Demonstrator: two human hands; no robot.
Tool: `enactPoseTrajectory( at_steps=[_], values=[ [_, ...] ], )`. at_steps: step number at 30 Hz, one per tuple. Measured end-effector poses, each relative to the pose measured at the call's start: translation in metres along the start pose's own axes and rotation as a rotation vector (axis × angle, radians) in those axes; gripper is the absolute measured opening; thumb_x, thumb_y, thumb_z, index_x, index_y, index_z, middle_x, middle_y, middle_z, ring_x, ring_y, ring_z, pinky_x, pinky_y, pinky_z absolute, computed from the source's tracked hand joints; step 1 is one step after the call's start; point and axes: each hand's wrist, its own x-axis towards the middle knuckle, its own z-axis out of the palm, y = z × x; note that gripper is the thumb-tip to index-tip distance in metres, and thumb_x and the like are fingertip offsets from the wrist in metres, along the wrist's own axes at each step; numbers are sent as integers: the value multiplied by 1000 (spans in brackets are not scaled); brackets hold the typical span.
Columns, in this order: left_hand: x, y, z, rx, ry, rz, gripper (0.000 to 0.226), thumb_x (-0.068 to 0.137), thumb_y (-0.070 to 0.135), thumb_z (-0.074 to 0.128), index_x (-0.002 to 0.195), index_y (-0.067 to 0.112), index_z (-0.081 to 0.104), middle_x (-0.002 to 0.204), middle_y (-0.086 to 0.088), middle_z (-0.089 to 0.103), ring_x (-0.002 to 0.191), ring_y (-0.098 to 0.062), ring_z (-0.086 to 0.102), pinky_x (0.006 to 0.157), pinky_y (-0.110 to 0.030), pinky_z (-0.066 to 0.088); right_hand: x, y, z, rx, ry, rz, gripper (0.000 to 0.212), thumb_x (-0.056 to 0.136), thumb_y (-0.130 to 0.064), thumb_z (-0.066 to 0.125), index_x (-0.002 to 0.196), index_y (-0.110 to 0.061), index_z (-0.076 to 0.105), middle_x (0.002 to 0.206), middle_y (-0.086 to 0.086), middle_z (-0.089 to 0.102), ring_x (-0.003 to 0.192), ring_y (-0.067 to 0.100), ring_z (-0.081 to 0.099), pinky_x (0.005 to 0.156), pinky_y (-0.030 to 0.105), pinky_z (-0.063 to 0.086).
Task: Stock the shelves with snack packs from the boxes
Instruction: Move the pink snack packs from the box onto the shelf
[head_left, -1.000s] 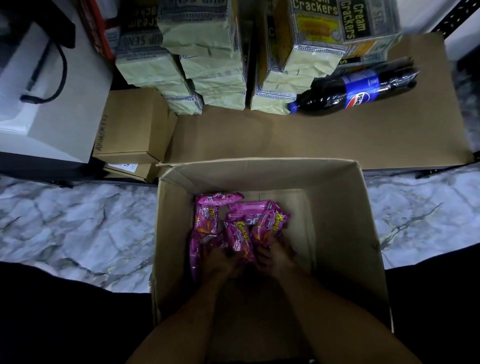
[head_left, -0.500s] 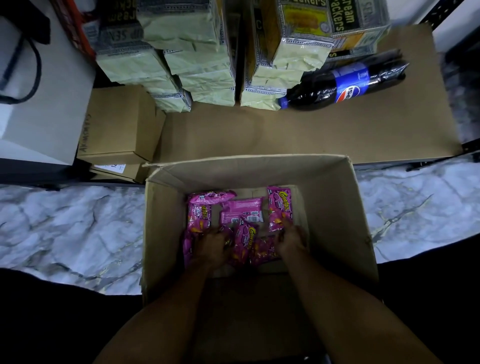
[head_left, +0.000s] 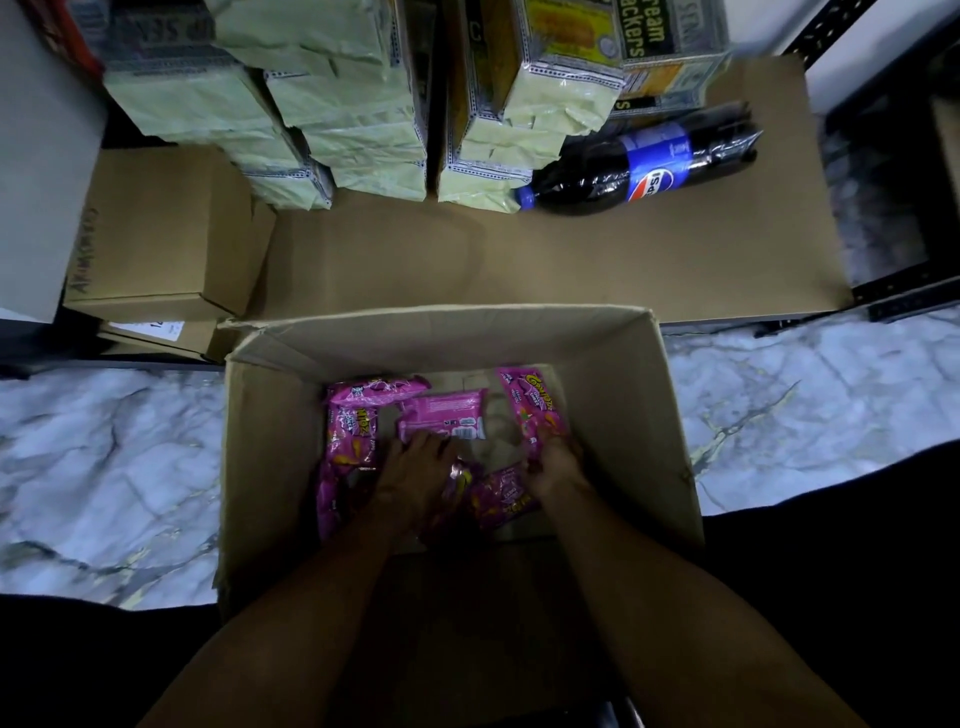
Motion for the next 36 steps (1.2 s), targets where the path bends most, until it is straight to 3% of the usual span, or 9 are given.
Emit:
enactPoseTrajectory(
  at_steps=[2,4,8,14,21,26,30,33,36],
  values=[
    [4,9,2,85,33,44,77,90,21,58,153,18,14,157,-14,17,141,-33,23,111,-52,25,-1,-3,-5,21,65,-3,39,91,-23,64,129,-24,52,120,7,64,76,22,63,45,25,52],
    [8,14,4,177,42,95,63,95,20,48,152,15,20,159,-14,13,140,-34,24,110,-51,26,0,-3,-6,30,110,-31,25,98,-21,49,119,-34,47,120,4,58,93,29,62,60,36,57],
    [16,24,-3,102,-5,104,56,89,16,57,141,11,37,145,-13,40,134,-31,35,110,-47,27,7,8,-11,-292,80,-326,62,90,5,49,132,-41,46,140,9,51,116,34,58,94,50,53],
    [10,7,4,-753,-129,-201,61,71,31,81,124,17,55,119,-3,65,105,-23,63,87,-32,52,19,4,-30,-348,102,-219,38,86,0,57,108,-28,71,108,6,72,93,28,69,83,47,58],
    [-21,-9,0,-1358,3,-492,27,70,4,83,76,13,58,71,4,59,71,-14,57,52,-16,42,-5,7,-17,-350,89,-342,36,82,7,66,111,-14,70,105,9,72,96,27,67,89,44,56],
    [-33,-5,7,-1558,276,-650,46,67,-1,84,92,12,47,87,-3,58,85,-21,56,61,-25,46,-37,-5,-9,-339,45,-315,36,87,13,55,111,-8,70,111,11,70,97,25,66,87,34,56],
    [-47,1,2,-1695,364,-559,71,81,5,75,135,33,40,130,4,48,104,-34,62,64,-41,61,-63,-12,-10,-380,-202,-210,38,98,5,36,132,2,53,118,13,68,114,31,59,64,23,53],
    [-61,11,-9,-1680,369,-547,50,92,8,62,135,31,51,105,-1,57,74,-27,65,52,-31,57,-80,-8,-13,-261,-202,-236,40,99,4,28,129,2,55,123,17,64,113,27,61,70,29,54],
    [-78,18,-6,-1678,386,-550,31,95,8,58,124,19,61,92,-10,63,54,-19,57,43,-21,50,-83,-5,-26,-298,-96,-373,31,92,10,49,107,-3,71,112,13,69,82,19,70,63,22,58]
  ],
)
